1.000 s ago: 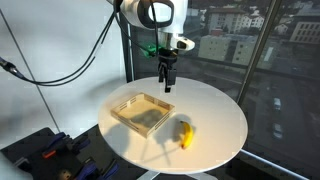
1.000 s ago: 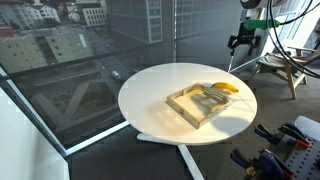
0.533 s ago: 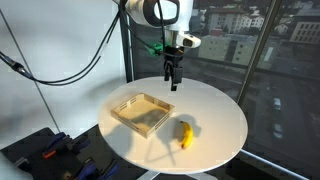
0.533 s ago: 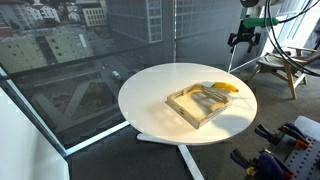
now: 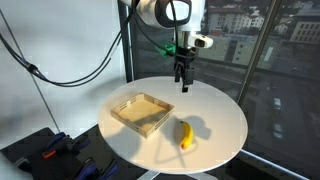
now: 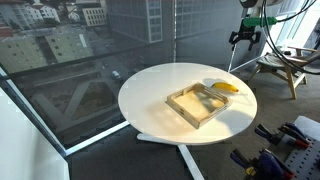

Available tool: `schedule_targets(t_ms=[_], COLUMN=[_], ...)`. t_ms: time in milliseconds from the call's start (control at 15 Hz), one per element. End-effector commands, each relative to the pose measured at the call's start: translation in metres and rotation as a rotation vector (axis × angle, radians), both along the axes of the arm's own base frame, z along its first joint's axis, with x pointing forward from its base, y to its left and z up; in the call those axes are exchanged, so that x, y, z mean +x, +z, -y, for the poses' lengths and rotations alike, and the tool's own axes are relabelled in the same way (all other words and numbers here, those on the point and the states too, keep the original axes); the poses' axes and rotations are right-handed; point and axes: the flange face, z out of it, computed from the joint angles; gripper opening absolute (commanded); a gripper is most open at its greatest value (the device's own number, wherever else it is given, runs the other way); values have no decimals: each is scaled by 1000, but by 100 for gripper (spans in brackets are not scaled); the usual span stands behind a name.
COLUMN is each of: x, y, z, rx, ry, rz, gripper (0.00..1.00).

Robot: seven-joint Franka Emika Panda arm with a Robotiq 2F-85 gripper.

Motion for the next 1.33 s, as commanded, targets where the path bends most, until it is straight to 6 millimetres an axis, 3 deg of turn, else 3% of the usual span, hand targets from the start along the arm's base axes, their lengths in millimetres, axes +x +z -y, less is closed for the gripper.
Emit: schedule_targets(t_ms=[0, 933, 1267], x=[10, 13, 16], y=[4, -15, -10], z=[14, 37, 36], rx=[-5, 2, 5], ry=[-28, 7, 96], rz=[6, -43, -39], gripper=[100, 100, 100])
